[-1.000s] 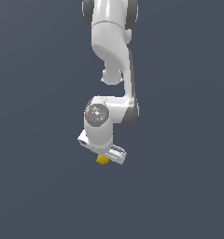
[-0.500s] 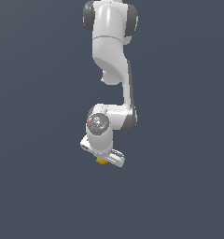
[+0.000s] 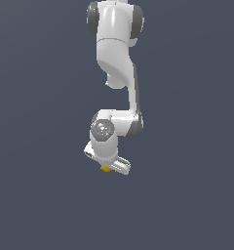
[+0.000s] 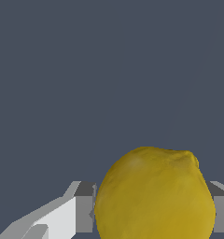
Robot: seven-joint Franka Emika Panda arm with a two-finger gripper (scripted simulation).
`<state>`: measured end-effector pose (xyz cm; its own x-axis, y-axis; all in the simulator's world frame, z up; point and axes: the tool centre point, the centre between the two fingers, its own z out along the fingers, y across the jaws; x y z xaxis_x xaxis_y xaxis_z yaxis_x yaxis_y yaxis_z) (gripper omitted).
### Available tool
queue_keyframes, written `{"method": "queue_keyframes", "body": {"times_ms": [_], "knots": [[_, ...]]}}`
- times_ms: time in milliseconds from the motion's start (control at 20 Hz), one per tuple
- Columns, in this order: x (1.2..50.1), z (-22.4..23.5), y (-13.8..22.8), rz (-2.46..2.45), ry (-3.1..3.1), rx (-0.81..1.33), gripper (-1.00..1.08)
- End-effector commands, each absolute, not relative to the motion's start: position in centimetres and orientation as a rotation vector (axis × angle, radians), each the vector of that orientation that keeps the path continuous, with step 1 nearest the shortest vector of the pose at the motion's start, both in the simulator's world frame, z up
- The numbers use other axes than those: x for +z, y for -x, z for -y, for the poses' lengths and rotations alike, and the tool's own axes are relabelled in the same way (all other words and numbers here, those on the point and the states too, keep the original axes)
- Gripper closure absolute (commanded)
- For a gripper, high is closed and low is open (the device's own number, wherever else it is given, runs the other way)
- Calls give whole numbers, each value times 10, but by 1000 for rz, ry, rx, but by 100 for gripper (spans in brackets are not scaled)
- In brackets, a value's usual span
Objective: Pick up the object and move it to a goal position.
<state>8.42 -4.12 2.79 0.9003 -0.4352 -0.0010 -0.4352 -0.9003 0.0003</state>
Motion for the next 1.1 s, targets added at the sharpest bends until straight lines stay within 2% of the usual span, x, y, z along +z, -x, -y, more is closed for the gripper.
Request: {"method": "queue_keyframes", "body": {"times_ms": [0,550,1050], "knots": [[28,41,-84,701,-3062,0,108],[50,46,-81,701,-3062,-1,108],[132,64,-68,702,-3063,-1,108]]}}
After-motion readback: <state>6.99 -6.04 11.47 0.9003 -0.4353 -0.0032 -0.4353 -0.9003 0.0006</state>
